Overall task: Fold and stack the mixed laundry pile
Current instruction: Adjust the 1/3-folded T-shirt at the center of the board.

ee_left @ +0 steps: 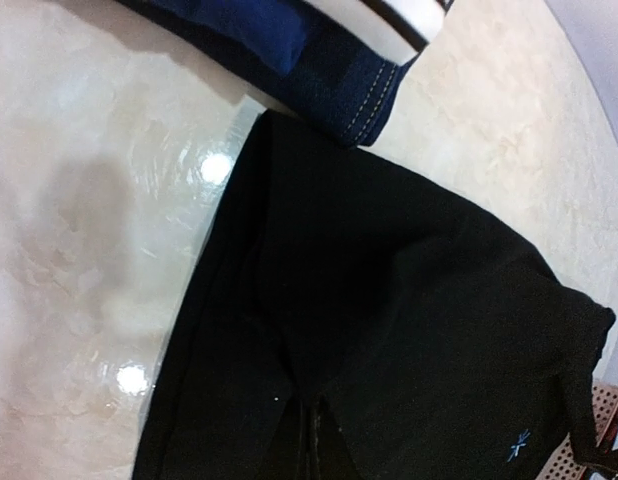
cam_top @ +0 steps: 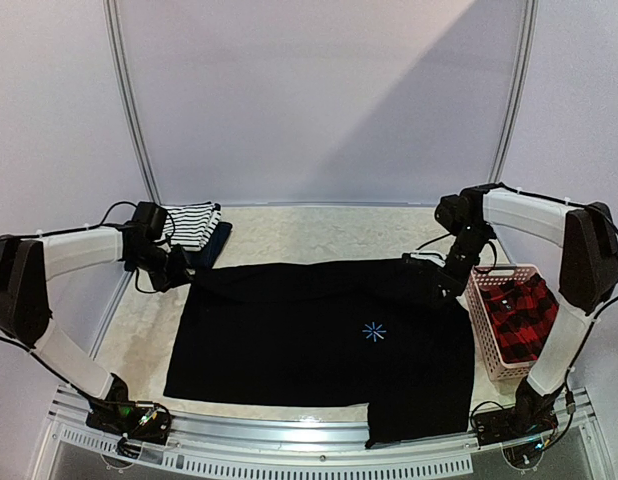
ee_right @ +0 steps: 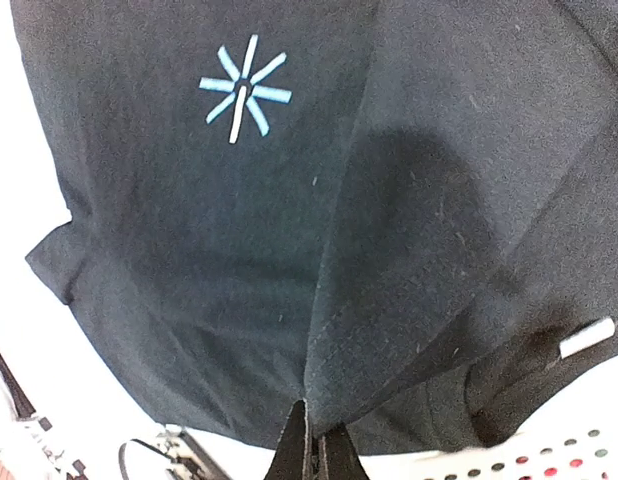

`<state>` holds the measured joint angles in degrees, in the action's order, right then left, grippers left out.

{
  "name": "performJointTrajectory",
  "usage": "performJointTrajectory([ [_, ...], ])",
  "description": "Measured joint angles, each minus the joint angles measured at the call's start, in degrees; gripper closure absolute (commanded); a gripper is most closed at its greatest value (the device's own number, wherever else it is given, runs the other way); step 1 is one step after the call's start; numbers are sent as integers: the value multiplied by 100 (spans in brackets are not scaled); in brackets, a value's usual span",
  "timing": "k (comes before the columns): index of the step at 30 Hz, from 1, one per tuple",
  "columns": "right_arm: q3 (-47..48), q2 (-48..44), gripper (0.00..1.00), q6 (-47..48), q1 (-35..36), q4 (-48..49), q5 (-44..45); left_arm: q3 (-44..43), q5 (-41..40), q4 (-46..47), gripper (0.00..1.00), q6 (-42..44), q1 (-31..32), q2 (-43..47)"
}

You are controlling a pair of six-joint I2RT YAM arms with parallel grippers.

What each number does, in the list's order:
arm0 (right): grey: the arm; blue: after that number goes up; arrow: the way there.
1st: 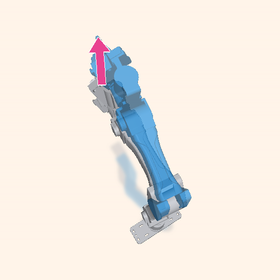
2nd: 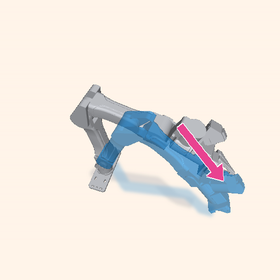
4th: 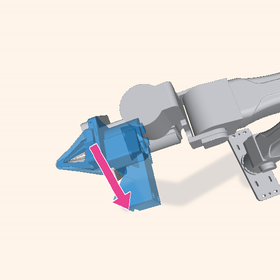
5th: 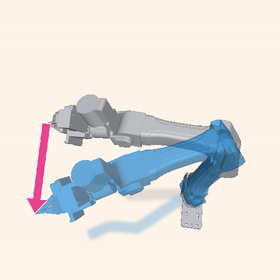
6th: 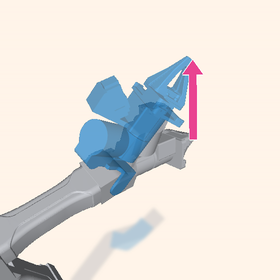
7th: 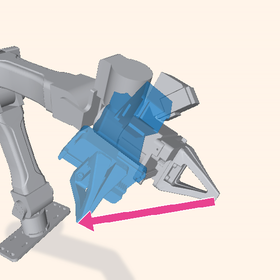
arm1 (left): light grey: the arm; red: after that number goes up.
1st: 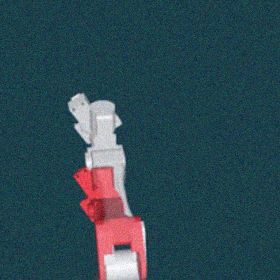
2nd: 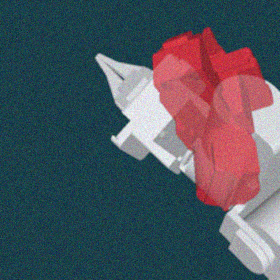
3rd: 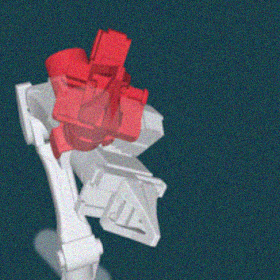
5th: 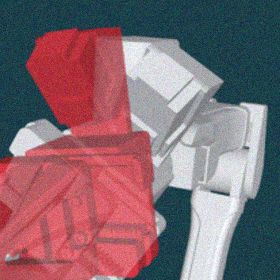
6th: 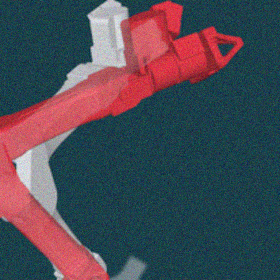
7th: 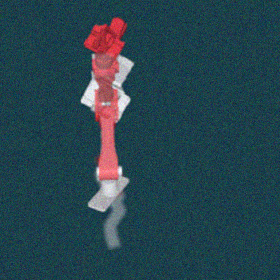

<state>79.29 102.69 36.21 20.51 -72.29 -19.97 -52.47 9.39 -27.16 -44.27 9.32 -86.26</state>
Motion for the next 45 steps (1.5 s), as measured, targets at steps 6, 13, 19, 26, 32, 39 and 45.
performJointTrajectory([
  [6, 0, -129, 100, 181, -2, -264, 284, -599, -50, -643, 100, 588, -199, -129],
  [13, 138, -468, 100, 472, -33, -380, 551, -769, 275, -1091, 100, 1056, -264, -476],
  [19, 66, -629, 100, 688, -33, -396, 643, -634, 605, -1239, 100, 1292, -264, -706],
  [26, -396, -640, 100, 857, -33, -402, 643, -629, 717, -1515, 100, 1617, -264, -964],
  [32, -693, -640, 100, 940, -33, -396, 658, -629, 509, -1856, 100, 1888, -264, -1126],
  [39, -957, -542, 100, 977, -33, -358, 693, -671, 160, -1910, 100, 2048, -264, -1147],
  [45, -1029, -481, 100, 986, -33, -330, 752, -883, -173, -2024, 100, 2223, -264, -1274],
])
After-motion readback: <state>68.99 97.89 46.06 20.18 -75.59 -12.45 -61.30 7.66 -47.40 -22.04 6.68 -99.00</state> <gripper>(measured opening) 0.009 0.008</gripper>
